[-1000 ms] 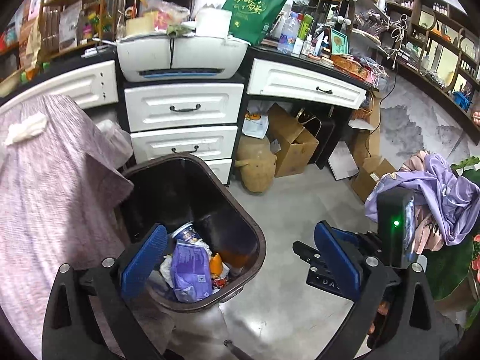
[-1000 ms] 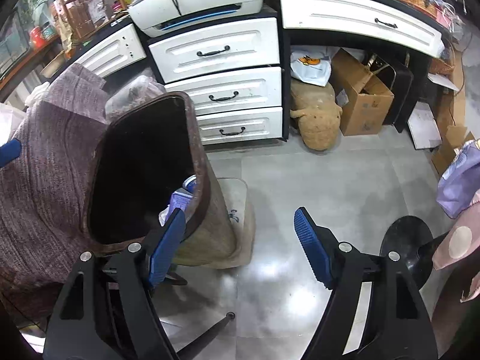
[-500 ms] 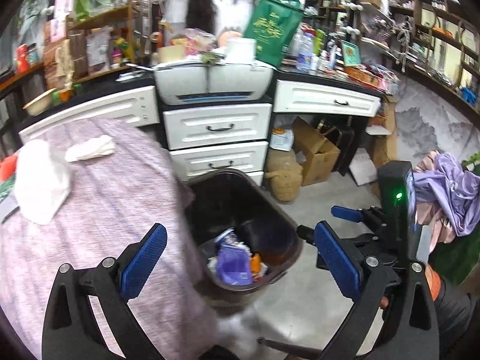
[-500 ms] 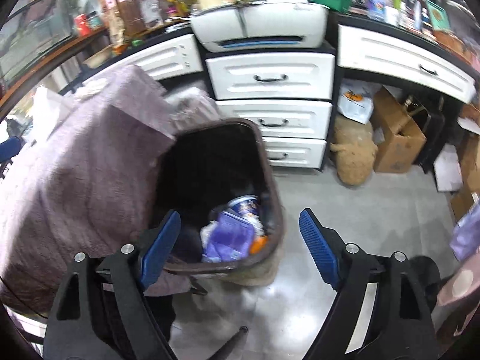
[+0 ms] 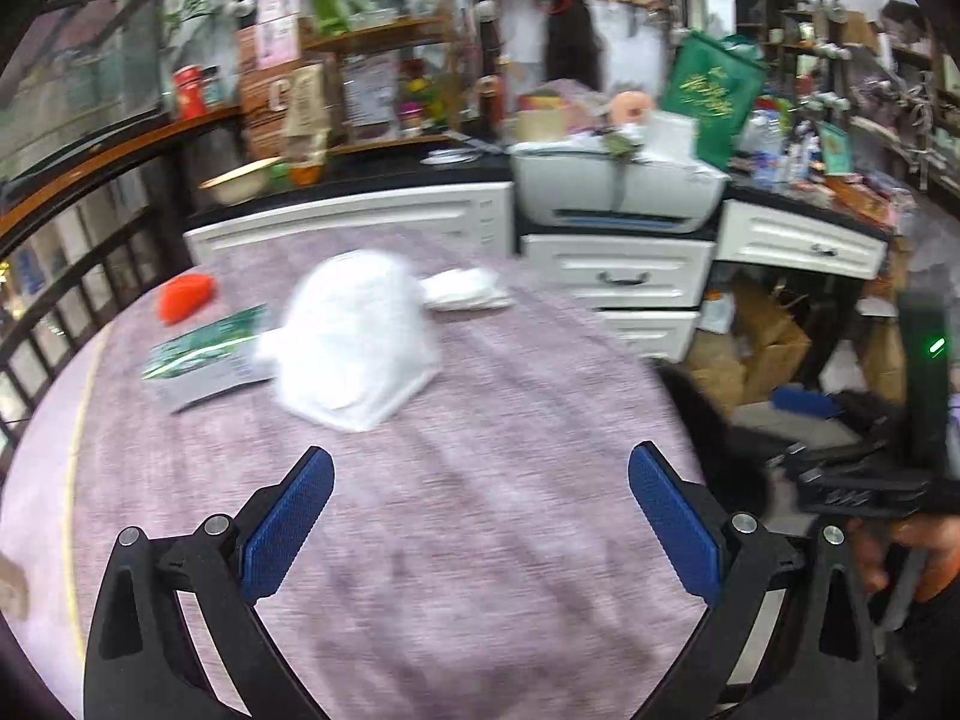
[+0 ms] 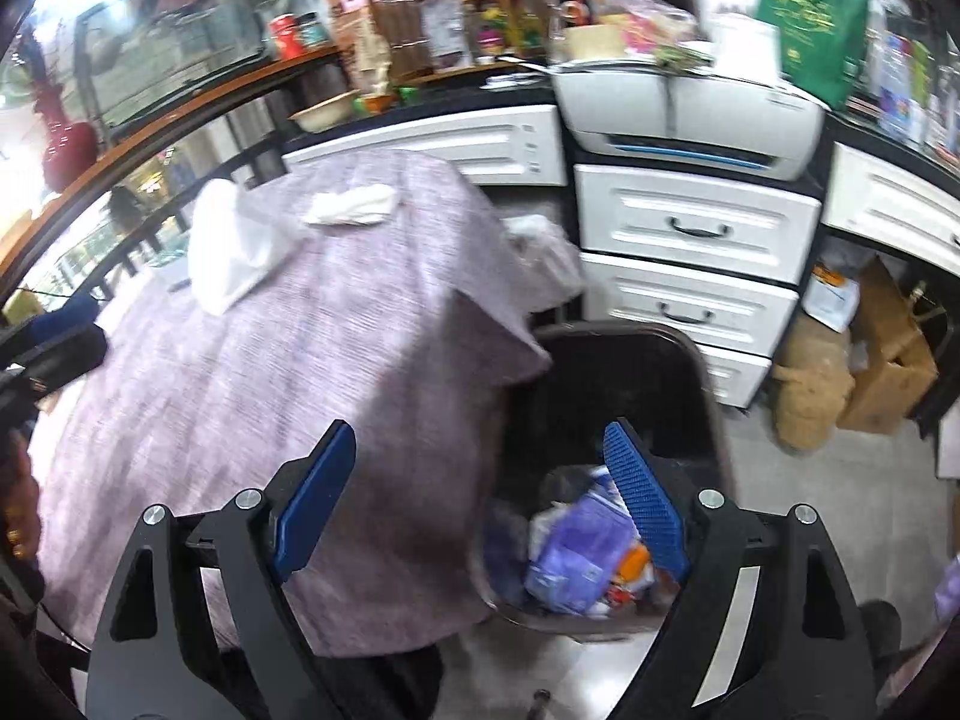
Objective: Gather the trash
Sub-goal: 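Move both grippers back over the table toward the carton and mask, then grasp the green drink carton with the left gripper while the right grasps the white mask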
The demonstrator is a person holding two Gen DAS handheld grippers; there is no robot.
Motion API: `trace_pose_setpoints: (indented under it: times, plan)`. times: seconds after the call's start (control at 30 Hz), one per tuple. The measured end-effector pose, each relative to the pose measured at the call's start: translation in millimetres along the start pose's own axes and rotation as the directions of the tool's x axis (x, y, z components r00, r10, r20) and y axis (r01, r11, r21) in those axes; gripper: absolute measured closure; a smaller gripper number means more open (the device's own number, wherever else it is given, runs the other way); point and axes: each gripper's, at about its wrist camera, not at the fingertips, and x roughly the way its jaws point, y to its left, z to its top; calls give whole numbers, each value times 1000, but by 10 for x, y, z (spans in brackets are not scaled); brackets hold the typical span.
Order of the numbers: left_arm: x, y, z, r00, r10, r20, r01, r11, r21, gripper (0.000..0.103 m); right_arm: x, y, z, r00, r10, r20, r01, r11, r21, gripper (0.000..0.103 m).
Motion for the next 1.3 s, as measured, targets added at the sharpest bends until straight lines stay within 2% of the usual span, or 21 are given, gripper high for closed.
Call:
trace_pose_setpoints:
  times: [0.1, 0.27, 0.33, 0.5, 0.6, 0.73, 0.83, 0.9, 0.97, 1.0, 1.07, 1.13, 1.17, 1.2, 1.27, 1.3]
  plan:
    - [26, 352, 30, 999, 36, -7, -36, 999, -23, 6, 93, 244, 138, 998, 56, -12, -56, 998, -38, 19]
    - [148, 933, 186, 998, 63, -28, -63, 998, 18, 6, 276, 627, 374, 990, 136, -40, -139, 986, -91, 19]
    - [245, 1130, 256, 997, 54, -50, -52, 998, 47, 6, 358, 741, 456, 985, 162, -59, -167, 980, -103, 19]
    - [574, 1467, 368, 990, 93, -109, -71, 979, 189, 6, 659, 1045, 686, 968, 218, -121, -234, 963, -132, 19]
    - [803, 1563, 407, 982, 88, -168, -36, 956, 291, 6, 879, 1174, 837, 955, 247, -162, -269, 955, -125, 19]
    - [975, 1598, 470, 979, 73, -188, 8, 918, 397, 6, 1204, 1271, 1018, 942, 257, -215, -284, 953, -106, 19]
    - [1127, 1604, 515, 976, 101, -191, 5, 873, 488, 6, 1432, 1317, 1105, 926, 270, -262, -301, 949, -88, 19]
    - [1224, 1628, 533, 974, 97, -206, 26, 853, 522, 6, 1543, 1375, 1151, 920, 272, -283, -307, 948, -88, 19]
    - [1311, 1658, 554, 970, 79, -229, 53, 853, 520, 6, 1618, 1412, 1177, 920, 264, -291, -301, 949, -91, 20]
    - [1348, 1669, 549, 968, 72, -239, 64, 853, 518, 6, 1645, 1432, 1191, 920, 264, -289, -301, 949, -92, 23]
    - [1404, 1664, 520, 967, 72, -243, 67, 850, 523, 6, 1678, 1469, 1211, 911, 281, -302, -321, 943, -90, 38]
    - [1435, 1645, 480, 965, 66, -254, 79, 850, 520, 10, 1699, 1513, 1220, 912, 277, -303, -321, 941, -106, 43]
    - [1414, 1633, 467, 968, 52, -245, 84, 854, 513, 15, 1694, 1536, 1205, 913, 276, -300, -323, 939, -118, 52]
    - [1394, 1624, 461, 970, 47, -240, 85, 856, 510, 24, 1691, 1548, 1192, 911, 284, -299, -331, 936, -119, 56]
    - [1363, 1601, 458, 970, 48, -237, 81, 859, 505, 31, 1657, 1548, 1167, 909, 300, -288, -342, 933, -110, 68]
    - [1349, 1587, 456, 971, 51, -235, 76, 861, 503, 36, 1639, 1546, 1161, 908, 306, -285, -347, 932, -106, 69]
